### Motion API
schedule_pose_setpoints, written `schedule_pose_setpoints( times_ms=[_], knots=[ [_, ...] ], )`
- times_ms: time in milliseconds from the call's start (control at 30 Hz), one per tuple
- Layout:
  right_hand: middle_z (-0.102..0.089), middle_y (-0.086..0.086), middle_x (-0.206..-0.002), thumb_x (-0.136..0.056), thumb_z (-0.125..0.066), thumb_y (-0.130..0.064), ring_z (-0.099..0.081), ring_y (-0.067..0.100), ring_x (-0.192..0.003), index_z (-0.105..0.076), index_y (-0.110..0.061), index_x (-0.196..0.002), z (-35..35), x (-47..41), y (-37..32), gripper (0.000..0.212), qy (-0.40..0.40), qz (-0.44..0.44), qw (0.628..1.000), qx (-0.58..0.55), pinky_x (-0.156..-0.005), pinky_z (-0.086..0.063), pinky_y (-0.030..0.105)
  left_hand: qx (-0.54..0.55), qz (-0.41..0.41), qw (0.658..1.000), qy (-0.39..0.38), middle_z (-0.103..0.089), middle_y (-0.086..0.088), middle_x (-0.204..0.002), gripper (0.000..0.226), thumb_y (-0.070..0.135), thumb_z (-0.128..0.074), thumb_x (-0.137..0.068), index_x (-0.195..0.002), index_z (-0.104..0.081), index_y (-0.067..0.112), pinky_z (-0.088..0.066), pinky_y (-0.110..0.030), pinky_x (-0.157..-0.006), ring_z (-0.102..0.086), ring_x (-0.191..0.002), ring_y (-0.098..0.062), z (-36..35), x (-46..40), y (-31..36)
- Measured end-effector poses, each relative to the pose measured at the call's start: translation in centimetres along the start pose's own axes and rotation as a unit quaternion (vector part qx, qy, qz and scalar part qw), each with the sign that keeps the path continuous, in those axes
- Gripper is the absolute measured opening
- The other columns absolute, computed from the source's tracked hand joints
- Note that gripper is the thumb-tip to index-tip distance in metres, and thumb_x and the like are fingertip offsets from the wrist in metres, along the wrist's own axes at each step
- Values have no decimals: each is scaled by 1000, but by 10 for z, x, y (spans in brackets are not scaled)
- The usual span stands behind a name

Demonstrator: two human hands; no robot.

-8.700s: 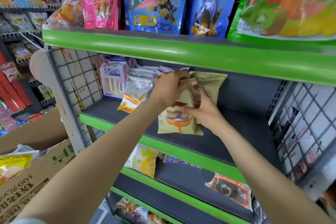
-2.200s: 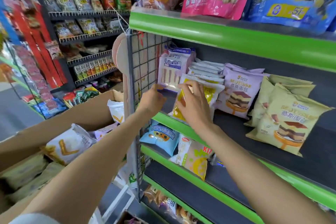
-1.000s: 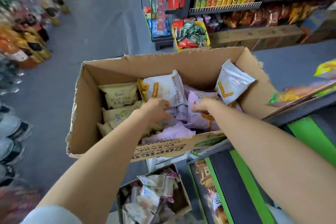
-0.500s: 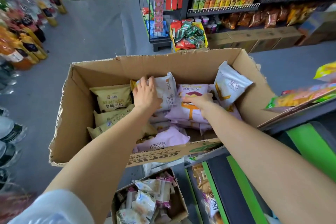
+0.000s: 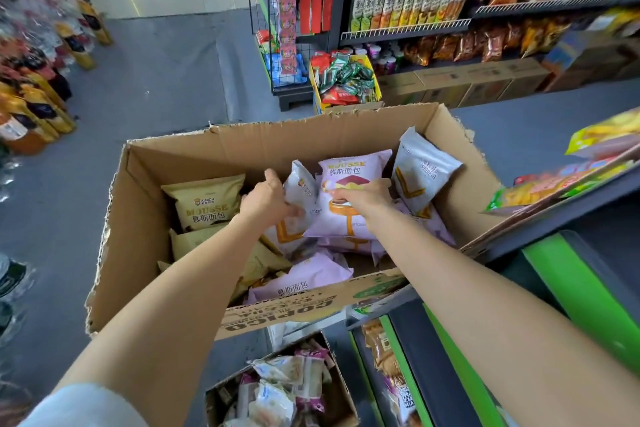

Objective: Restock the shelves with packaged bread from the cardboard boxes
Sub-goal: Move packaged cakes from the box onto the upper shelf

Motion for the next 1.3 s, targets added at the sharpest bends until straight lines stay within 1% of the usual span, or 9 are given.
schedule_pose_setpoints(
  times_ms=[133, 333, 400, 467, 600, 733, 933, 1067, 1300],
  knots=[
    [-56, 7, -123, -45, -88, -45, -57, 26, -114, -30, -8, -128, 24, 31, -26, 108, 36, 84, 995, -39, -94, -48, 45, 96, -15, 988, 123, -62, -16, -110, 60, 34, -75, -77, -113, -39, 4, -46, -42, -77, -59, -101, -37, 37, 35, 16],
    [-66, -4, -93, -64, -86, -32, -67, 7, -88, -24, -6, -138, 56, 110, -54, 100, 48, 178, 976, -113, -82, -51, 22, 194, -86, 955, 209, -63, -13, -109, 46, 35, -70, -80, -108, -48, 6, -40, -35, -70, -58, -100, -35, 105, 97, 42],
    [-64, 0, -113, -64, -85, -37, -62, 12, -106, -17, -10, -145, 68, 146, -61, 109, 75, 206, 969, -119, -94, -48, 29, 220, -116, 945, 213, -63, -11, -105, 42, 33, -69, -80, -105, -47, 7, -40, -34, -68, -59, -97, -34, 125, 123, 52],
    [-54, 0, -131, -65, -83, -41, -52, 17, -122, -17, -13, -146, 84, 183, -64, 109, 102, 230, 959, -127, -98, -43, 27, 240, -155, 935, 209, -61, -8, -99, 38, 33, -68, -80, -100, -45, 10, -41, -34, -68, -59, -94, -33, 142, 149, 62],
    [-46, 1, -138, -70, -81, -39, -44, 14, -128, -10, -11, -149, 118, 256, -55, 109, 158, 254, 944, -140, -102, -34, 22, 256, -240, 918, 184, -59, -7, -94, 39, 31, -68, -81, -104, -48, 8, -36, -32, -65, -56, -90, -30, 168, 204, 91],
    [-64, -2, -107, -64, -86, -28, -65, 4, -88, -32, -12, -130, 161, 320, -30, 86, 250, 261, 914, -186, -87, -50, 23, 261, -329, 895, 150, -53, -1, -86, 33, 30, -69, -80, -92, -43, 14, -35, -32, -63, -50, -79, -24, 173, 263, 126],
    [-69, 2, -104, -48, -87, -41, -68, 21, -96, -39, -11, -126, 230, 397, 20, 96, 376, 249, 861, -234, -88, -54, 42, 256, -410, 869, 103, -62, -9, -97, 39, 33, -66, -82, -104, -46, 8, -40, -35, -62, -59, -89, -33, 151, 343, 194],
    [-68, 7, -101, -59, -86, -33, -68, 25, -91, -39, -22, -97, 275, 428, 63, 62, 464, 208, 832, -224, -85, -54, 43, 273, -465, 839, 76, -62, -8, -100, 44, 32, -67, -81, -112, -46, 8, -41, -35, -66, -59, -96, -32, 127, 392, 231],
    [-53, 11, -126, -62, -83, -34, -51, 30, -117, -31, -13, -133, 347, 476, 143, 91, 636, 120, 752, -123, -93, -46, 41, 228, -518, 823, 41, -62, -8, -108, 49, 37, -67, -83, -118, -44, 11, -40, -33, -67, -59, -98, -31, 79, 446, 284]
  ],
)
Point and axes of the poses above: each hand's wrist, its own x-axis away from the middle knuckle, its own z-axis out of the back of the hand, y = z × x, the point moved 8 cm from there along -x, towards the middle knuckle
